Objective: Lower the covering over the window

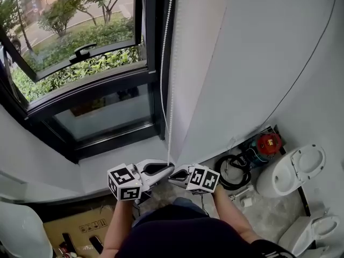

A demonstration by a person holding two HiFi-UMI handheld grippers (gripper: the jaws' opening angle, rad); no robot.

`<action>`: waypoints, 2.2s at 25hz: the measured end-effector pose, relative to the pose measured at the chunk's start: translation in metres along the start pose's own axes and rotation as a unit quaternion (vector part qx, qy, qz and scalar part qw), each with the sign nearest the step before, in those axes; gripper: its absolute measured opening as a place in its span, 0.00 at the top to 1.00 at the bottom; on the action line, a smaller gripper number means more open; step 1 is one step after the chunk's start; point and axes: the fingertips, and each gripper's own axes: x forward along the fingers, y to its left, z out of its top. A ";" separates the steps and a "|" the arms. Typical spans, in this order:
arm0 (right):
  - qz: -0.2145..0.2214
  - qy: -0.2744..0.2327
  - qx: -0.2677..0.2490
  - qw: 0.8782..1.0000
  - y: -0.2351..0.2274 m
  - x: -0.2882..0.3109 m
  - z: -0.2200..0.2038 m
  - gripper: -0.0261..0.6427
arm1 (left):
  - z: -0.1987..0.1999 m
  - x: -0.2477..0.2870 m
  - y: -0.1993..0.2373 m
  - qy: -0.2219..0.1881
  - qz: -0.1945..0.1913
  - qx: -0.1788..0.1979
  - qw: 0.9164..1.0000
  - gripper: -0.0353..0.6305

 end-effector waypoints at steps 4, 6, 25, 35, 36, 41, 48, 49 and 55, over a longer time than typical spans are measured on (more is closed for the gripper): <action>-0.001 0.025 -0.015 1.000 0.001 0.003 -0.007 0.94 | -0.011 0.001 0.002 0.031 0.007 0.008 0.999 0.91; -0.003 0.049 -0.032 0.998 0.001 0.006 -0.014 0.94 | -0.026 0.005 0.005 0.069 0.014 0.013 0.997 0.91; -0.018 0.051 -0.039 0.998 0.004 -0.015 -0.009 0.94 | -0.109 0.007 0.022 0.160 0.016 -0.063 0.985 0.91; -0.057 -0.132 -0.062 0.988 -0.012 -0.106 0.089 0.85 | -0.110 0.001 0.027 0.149 0.025 -0.073 0.986 0.91; -0.062 -0.169 -0.060 0.982 -0.013 -0.119 0.104 0.84 | -0.110 0.001 0.027 0.148 0.025 -0.073 0.986 0.91; -0.085 -0.297 -0.045 0.950 -0.023 -0.160 0.155 0.83 | -0.110 0.006 0.025 0.142 0.020 -0.078 0.987 0.91; -0.070 -0.293 -0.052 0.952 -0.025 -0.141 0.168 0.81 | -0.109 0.017 0.018 0.133 0.018 -0.080 0.988 0.91; -0.073 -0.292 -0.051 0.952 -0.027 -0.141 0.169 0.81 | -0.109 0.019 0.017 0.129 0.019 -0.081 0.988 0.91; -0.019 -0.313 -0.010 0.950 -0.023 -0.144 0.163 0.94 | -0.107 0.024 0.022 0.076 0.036 -0.062 0.995 0.91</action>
